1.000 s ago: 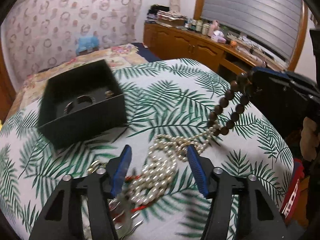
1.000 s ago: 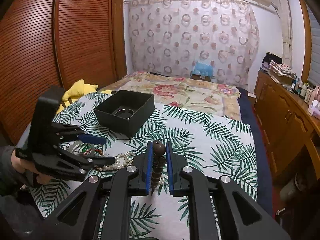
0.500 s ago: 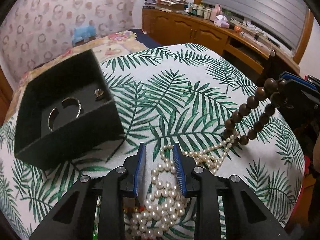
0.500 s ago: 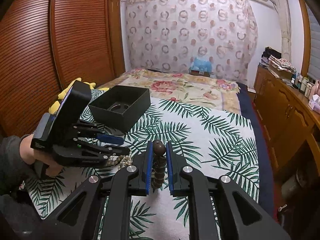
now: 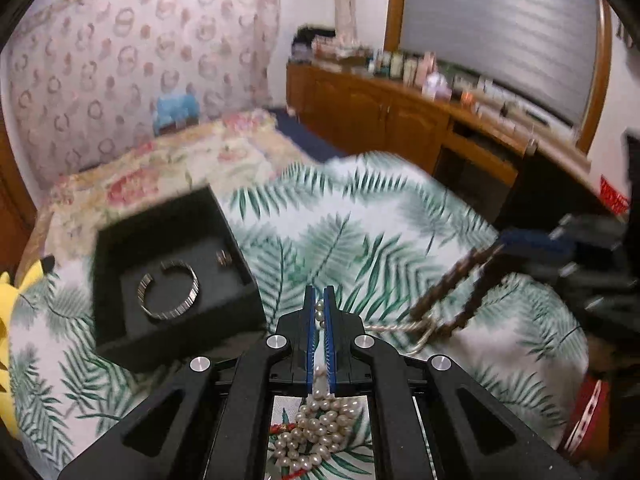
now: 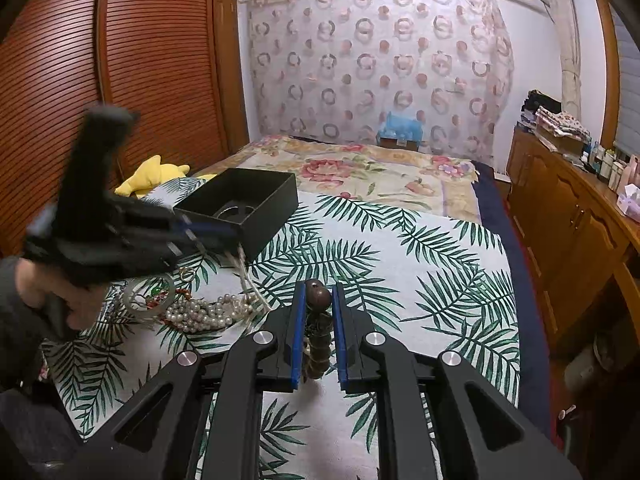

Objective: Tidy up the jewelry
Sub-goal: 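Grasp the pearl necklace with the left gripper and lift it while the right gripper holds the beads, then lower the pearl necklace and bead bracelet into the black box and release both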

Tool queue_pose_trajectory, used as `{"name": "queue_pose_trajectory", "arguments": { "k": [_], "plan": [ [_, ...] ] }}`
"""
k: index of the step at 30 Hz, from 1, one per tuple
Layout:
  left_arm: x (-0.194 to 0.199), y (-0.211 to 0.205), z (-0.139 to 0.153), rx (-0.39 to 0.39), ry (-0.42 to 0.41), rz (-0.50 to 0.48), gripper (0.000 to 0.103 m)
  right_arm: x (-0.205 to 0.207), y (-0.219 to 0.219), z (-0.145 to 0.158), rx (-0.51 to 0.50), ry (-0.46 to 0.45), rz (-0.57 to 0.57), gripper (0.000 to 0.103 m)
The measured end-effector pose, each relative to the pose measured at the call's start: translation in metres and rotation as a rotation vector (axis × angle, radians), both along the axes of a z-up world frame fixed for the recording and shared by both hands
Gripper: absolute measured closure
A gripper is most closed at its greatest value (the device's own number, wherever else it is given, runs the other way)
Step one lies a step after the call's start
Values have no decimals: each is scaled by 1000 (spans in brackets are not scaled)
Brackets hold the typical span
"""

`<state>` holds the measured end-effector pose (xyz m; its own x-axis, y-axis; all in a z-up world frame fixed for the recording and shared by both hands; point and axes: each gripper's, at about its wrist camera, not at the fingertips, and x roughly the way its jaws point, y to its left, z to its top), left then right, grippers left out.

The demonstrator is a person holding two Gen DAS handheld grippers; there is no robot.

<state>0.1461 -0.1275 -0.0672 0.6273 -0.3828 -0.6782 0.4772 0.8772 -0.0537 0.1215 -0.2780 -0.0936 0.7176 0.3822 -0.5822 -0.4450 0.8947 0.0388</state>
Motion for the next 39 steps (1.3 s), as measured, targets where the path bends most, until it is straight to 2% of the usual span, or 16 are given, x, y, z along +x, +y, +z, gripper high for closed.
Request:
{"name": "queue_pose_trajectory", "arguments": {
  "k": [11, 23, 31, 39],
  "plan": [
    [-27, 14, 75, -72, -152, 4, 100, 9, 9, 4, -5, 3, 1, 88],
    [-23, 52, 119, -98, -229, 57, 100, 19, 32, 47, 18, -72, 60, 88],
    [-6, 80, 144, -116, -264, 92, 99, 43, 55, 77, 50, -100, 119, 88],
    [13, 97, 165, -145, -274, 92, 99, 71, 80, 103, 34, -112, 183, 88]
  ]
}}
